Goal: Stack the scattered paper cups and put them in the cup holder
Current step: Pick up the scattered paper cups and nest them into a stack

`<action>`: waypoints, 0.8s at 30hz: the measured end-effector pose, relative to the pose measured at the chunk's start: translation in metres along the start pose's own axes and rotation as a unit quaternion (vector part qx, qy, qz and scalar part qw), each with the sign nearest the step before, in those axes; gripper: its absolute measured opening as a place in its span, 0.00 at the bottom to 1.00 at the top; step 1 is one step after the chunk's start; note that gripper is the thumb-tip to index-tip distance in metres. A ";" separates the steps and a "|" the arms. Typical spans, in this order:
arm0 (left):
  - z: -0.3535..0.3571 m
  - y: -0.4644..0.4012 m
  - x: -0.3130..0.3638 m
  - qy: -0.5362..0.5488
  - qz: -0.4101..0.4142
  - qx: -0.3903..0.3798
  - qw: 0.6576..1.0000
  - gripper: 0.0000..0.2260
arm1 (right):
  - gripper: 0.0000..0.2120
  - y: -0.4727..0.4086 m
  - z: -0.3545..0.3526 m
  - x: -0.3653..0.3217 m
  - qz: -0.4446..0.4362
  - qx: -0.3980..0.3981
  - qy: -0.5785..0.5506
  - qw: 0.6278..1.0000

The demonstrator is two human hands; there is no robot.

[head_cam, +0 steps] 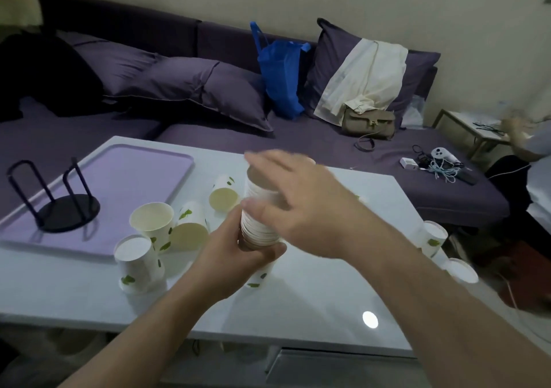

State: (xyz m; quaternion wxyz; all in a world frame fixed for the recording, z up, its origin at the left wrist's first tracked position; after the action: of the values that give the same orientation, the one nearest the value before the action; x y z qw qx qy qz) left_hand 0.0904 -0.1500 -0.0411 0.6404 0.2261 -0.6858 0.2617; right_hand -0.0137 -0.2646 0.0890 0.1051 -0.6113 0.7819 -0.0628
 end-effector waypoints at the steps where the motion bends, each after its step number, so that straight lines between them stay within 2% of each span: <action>1: 0.000 0.000 0.000 -0.002 0.001 -0.001 1.000 0.30 | 0.38 0.004 0.003 0.000 0.001 -0.021 -0.047 0.999; 2: 0.000 -0.001 0.000 -0.004 0.001 0.000 1.000 0.29 | 0.36 0.009 0.005 0.002 0.005 -0.025 -0.115 0.993; 4: 0.000 -0.001 0.000 -0.013 -0.003 0.008 1.000 0.29 | 0.30 0.020 0.002 0.011 0.033 0.033 -0.245 0.968; 6: 0.001 -0.001 0.000 -0.024 -0.009 0.013 1.000 0.30 | 0.24 0.032 0.001 0.031 0.118 0.095 -0.265 0.952; 7: 0.002 0.000 0.000 -0.027 -0.013 0.014 0.999 0.31 | 0.23 0.038 0.003 0.045 0.171 0.095 -0.216 0.957; 8: 0.003 0.000 0.001 -0.028 -0.016 0.015 0.999 0.30 | 0.23 0.045 0.005 0.060 0.219 0.064 -0.148 0.962; 10: 0.007 0.002 0.004 -0.030 -0.020 0.016 0.999 0.29 | 0.30 0.060 0.013 0.087 0.288 -0.071 -0.025 0.955; 12: 0.011 0.004 0.008 -0.036 -0.019 0.016 0.999 0.28 | 0.37 0.078 0.021 0.108 0.310 -0.197 0.073 0.927; 14: 0.015 0.007 0.010 -0.035 -0.020 0.010 0.999 0.26 | 0.40 0.095 0.027 0.126 0.289 -0.277 0.176 0.899; 16: 0.019 0.010 0.013 -0.034 -0.023 0.002 0.999 0.25 | 0.37 0.108 0.035 0.142 0.260 -0.312 0.245 0.880; 19: 0.023 0.014 0.014 -0.032 -0.024 -0.003 0.999 0.25 | 0.33 0.118 0.043 0.154 0.235 -0.329 0.285 0.869; 24: 0.025 0.017 0.011 -0.032 -0.024 -0.007 0.999 0.25 | 0.26 0.122 0.053 0.158 0.212 -0.312 0.303 0.875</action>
State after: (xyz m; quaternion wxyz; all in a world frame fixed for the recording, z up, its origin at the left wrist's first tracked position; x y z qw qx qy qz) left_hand 0.0596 -0.1531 -0.0322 0.6260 0.2457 -0.7020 0.2342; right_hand -0.1519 -0.3861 -0.0039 -0.3222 -0.3826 0.8655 0.0257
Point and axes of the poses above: each hand's wrist, its own y-axis away from the middle knuckle, its own z-axis out of the palm, x = y × z, the point moved 1 cm from there along -y, towards the middle knuckle, and after that the axes turned 12 degrees about y, right-handed, at the moved point
